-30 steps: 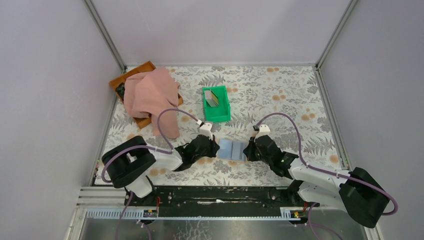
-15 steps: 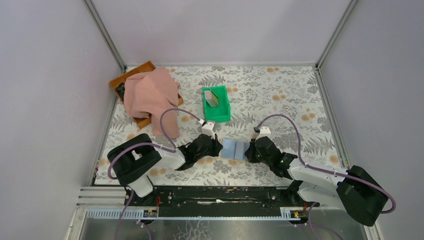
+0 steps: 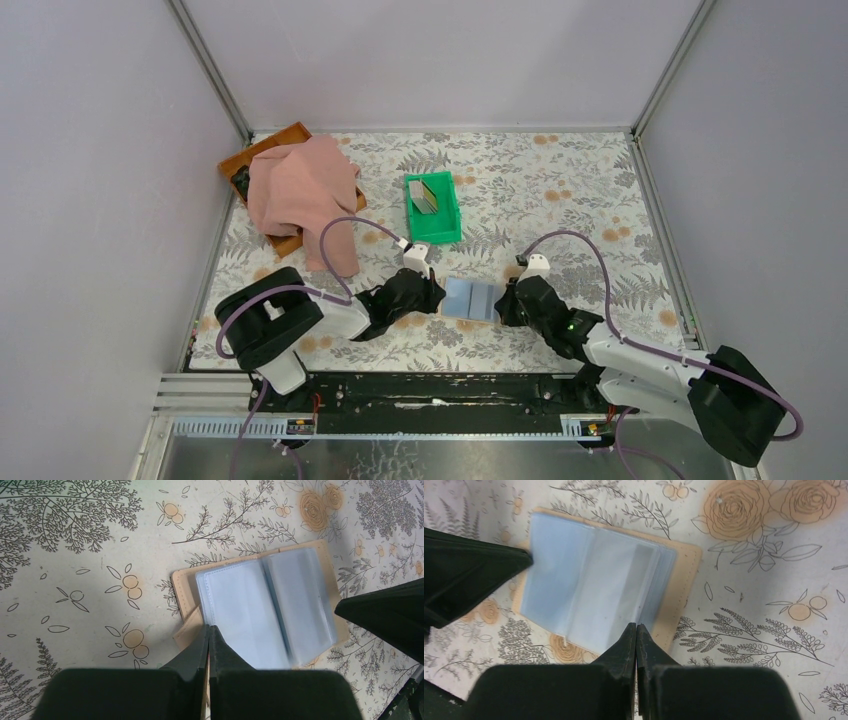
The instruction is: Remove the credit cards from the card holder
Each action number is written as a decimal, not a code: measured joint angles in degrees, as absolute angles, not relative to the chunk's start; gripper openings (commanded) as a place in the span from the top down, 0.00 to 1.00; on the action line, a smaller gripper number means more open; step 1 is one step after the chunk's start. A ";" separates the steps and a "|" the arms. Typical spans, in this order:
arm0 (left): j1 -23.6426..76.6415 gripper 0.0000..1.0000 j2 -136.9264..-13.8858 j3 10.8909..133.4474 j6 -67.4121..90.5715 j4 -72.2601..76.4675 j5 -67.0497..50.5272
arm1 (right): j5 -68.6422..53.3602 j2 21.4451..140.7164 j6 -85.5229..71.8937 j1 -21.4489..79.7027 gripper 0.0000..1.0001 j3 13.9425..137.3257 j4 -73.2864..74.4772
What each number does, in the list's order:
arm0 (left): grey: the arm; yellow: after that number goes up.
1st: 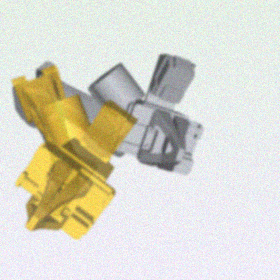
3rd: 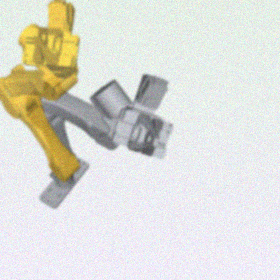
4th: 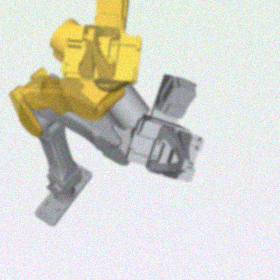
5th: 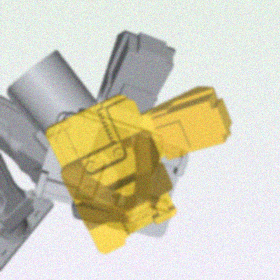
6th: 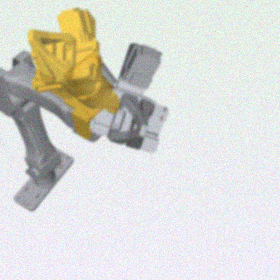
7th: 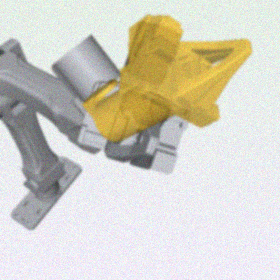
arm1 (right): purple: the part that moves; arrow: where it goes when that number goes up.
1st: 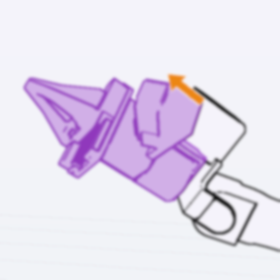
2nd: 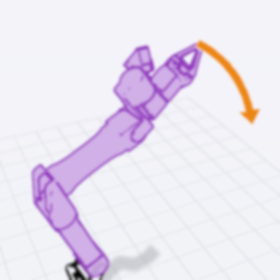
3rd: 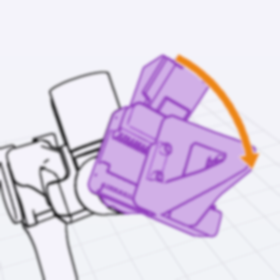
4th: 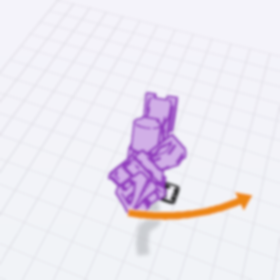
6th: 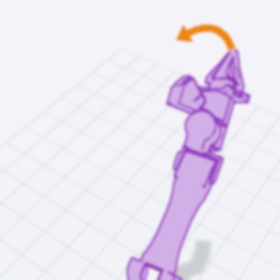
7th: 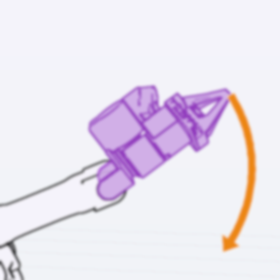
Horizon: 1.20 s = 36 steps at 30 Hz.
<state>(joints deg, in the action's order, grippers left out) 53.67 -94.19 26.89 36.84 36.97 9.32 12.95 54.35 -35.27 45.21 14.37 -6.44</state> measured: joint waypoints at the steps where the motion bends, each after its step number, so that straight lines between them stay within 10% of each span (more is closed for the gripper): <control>1: 53.67 1.00 -94.19 26.87 36.86 37.04 9.30 | 12.97 55.18 -35.51 45.21 1.00 14.31 -6.46; 36: 53.58 1.00 -95.57 26.63 37.82 39.77 7.86 | 10.04 62.70 -36.77 45.21 1.00 14.90 -12.38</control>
